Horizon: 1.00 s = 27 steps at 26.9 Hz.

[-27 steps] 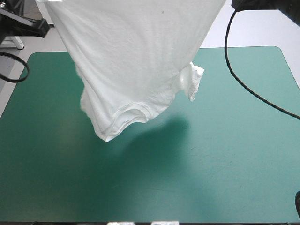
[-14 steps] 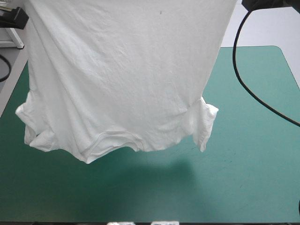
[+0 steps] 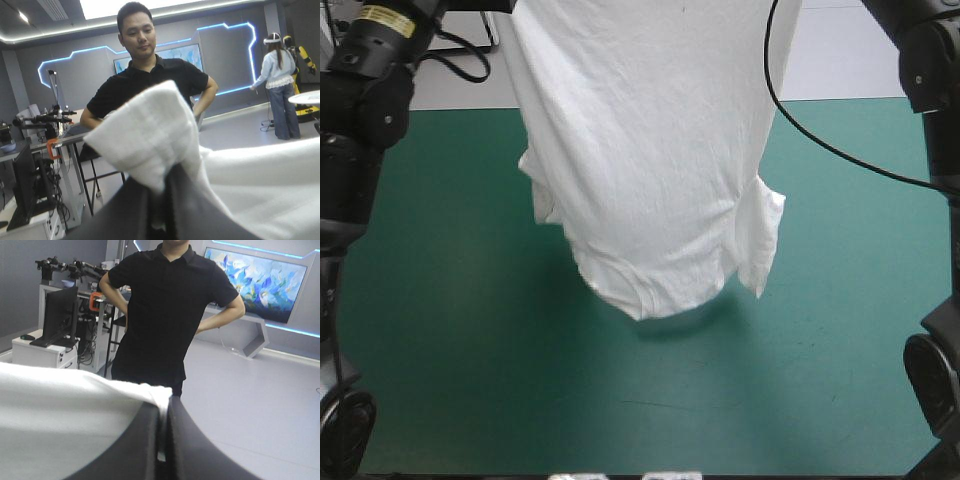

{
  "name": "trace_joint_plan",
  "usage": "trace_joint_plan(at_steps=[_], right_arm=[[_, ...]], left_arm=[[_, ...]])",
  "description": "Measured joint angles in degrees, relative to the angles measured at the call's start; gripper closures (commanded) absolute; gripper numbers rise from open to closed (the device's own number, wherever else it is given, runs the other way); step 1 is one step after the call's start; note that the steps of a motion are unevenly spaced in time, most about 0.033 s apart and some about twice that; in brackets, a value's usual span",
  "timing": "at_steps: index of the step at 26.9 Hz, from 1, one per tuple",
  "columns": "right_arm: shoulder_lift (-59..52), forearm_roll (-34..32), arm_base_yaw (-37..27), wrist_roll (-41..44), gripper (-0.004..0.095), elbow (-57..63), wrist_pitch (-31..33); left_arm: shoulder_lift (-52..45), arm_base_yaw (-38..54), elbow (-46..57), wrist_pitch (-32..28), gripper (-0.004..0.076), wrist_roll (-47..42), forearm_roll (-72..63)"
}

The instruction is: Fold the cloth

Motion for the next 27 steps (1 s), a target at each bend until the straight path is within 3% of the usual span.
trace_joint_plan(at_steps=[4,12,16,22,27], right_arm=[[2.9,-0.8,0.0,0.0,0.0925,0.2,-6.8],[3.3,-1.2,0.0,0.2,0.0925,0.2,-9.6],[4.5,0.0,-0.1,0.2,0.0925,0.3,-6.8],[9.7,7.0,-1.9,0.4,0.0925,5.4,2.4],[8.3,10.4,-3.5,0.4,0.0925,22.9,8.4]], left_arm=[[4.3,0.0,-0.8,-6.5,0.0733,0.1,0.4],[6.9,0.0,-3.6,-8.9,0.0733,0.1,0.8],[8.9,0.2,-4.1,-2.8,0.0733,0.1,0.8],[15.8,1.9,-0.6,9.3,0.0733,-3.9,0.8],[11.3,4.8,21.4,14.0,0.0733,-9.4,-0.2]])
